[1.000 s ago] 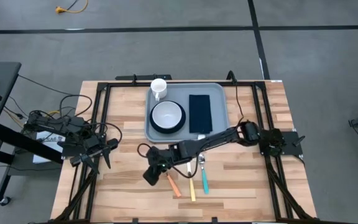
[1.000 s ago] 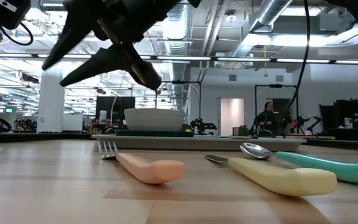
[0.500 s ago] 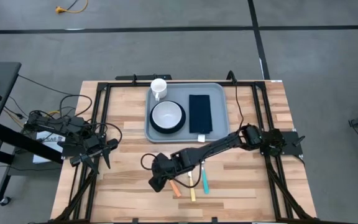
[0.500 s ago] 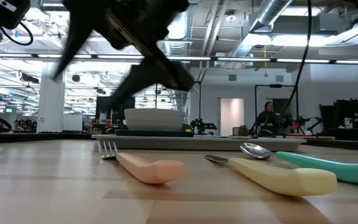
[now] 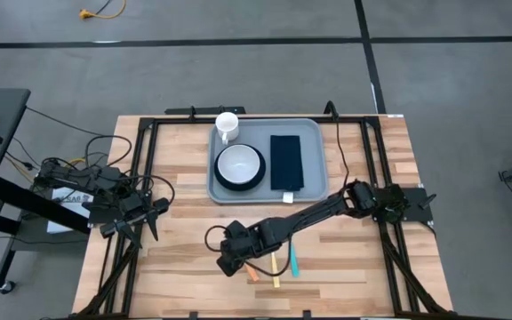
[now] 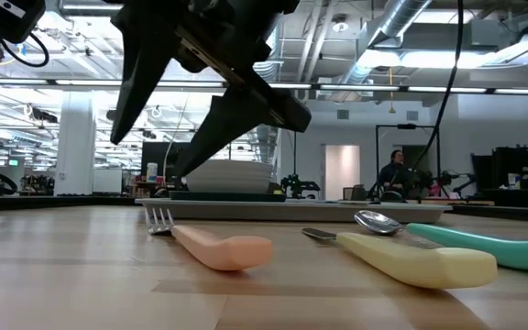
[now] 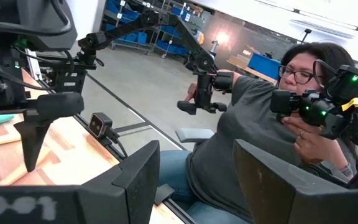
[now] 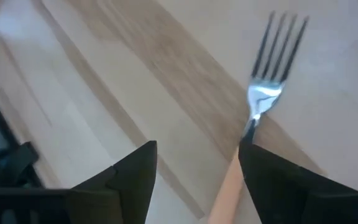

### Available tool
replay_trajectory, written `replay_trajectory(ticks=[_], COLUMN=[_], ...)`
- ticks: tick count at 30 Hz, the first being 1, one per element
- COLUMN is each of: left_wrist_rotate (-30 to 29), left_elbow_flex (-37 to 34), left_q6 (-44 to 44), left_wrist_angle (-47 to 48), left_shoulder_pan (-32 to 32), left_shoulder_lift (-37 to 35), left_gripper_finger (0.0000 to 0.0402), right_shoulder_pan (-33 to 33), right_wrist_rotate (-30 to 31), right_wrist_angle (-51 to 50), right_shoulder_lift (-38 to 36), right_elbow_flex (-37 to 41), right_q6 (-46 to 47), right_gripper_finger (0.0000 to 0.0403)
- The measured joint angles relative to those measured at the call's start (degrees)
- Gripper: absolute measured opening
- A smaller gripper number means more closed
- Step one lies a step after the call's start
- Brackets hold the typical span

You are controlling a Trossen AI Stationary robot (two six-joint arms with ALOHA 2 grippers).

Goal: Set up tray
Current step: Put the orange fork on top of the dark blue napkin

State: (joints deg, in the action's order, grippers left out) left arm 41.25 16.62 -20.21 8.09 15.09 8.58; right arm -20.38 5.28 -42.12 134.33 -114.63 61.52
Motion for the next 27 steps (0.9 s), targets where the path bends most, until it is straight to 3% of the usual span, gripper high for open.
replay_trajectory(ticks=[13, 20, 27], left_wrist_rotate=[0.0, -0.1, -0.1], left_elbow_flex=[0.0, 0.0, 0.0], left_q6=[0.0, 0.0, 0.0], left_wrist_angle=[0.0, 0.0, 0.0], left_shoulder_pan=[0.0, 0.0, 0.0], left_shoulder_lift=[0.0, 0.0, 0.0], left_gripper_finger=[0.0193, 0.0193, 0.0193], right_shoulder_pan=[-1.4, -2.4, -2.9], right_wrist_rotate=[13.8, 14.1, 9.8], right_wrist_angle=[0.4, 4.2, 8.5], right_shoulder_lift=[0.0, 1.9, 4.9], right_elbow_flex=[3.8, 4.0, 3.8], right_q6=[-1.6, -4.7, -6.0], right_gripper_finger=[0.0212, 0.0192, 0.0177])
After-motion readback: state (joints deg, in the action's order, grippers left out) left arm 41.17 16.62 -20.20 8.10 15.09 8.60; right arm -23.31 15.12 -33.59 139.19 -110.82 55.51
